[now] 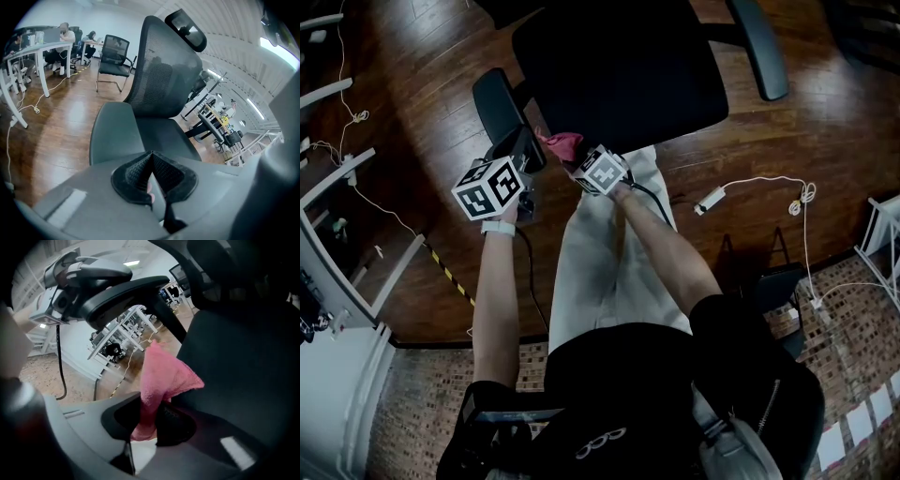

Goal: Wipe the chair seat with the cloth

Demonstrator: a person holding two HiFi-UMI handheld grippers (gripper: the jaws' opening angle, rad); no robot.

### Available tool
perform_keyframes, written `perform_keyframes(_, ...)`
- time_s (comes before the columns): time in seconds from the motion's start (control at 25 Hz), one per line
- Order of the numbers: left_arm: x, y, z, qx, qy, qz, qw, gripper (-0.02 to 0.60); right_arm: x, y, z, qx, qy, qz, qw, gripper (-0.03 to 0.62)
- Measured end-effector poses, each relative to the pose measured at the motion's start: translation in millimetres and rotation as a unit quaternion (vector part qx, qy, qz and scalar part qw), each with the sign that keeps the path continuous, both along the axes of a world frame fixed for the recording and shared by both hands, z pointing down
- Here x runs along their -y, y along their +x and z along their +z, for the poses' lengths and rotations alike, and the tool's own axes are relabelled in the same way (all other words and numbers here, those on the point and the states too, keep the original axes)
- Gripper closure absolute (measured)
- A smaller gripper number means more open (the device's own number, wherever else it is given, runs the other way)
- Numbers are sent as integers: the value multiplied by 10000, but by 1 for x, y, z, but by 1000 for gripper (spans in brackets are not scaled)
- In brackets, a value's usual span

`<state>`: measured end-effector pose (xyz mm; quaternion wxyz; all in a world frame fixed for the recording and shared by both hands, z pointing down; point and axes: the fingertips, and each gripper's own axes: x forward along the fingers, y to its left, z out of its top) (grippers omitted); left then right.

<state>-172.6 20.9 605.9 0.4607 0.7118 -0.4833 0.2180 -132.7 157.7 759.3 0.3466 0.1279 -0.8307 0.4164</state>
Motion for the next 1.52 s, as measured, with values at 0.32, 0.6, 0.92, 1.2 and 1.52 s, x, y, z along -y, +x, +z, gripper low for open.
perform_keyframes(0.32, 1, -2, -3, 38, 31, -4, 10000, 588, 8, 56, 16, -263, 10, 186, 9995, 525)
perform_keyframes(0.6, 1, -2, -3, 20, 20, -2, 10000, 588, 37, 199, 35, -1147, 166, 1027, 9879, 525)
perform_keyframes(0.92, 1, -3, -3, -30, 10, 14, 10000, 588, 73, 371, 29, -2448, 476, 1727, 9529, 523)
perform_keyframes(1.2, 1, -1, -4, -33, 8, 33, 10000, 588, 76, 480, 17, -3925, 665, 2594, 8799, 523)
perform_keyframes(1.52, 2, 0, -5, -10, 20, 53, 10000, 588, 67, 415, 34, -3776, 725, 2352, 8927, 523)
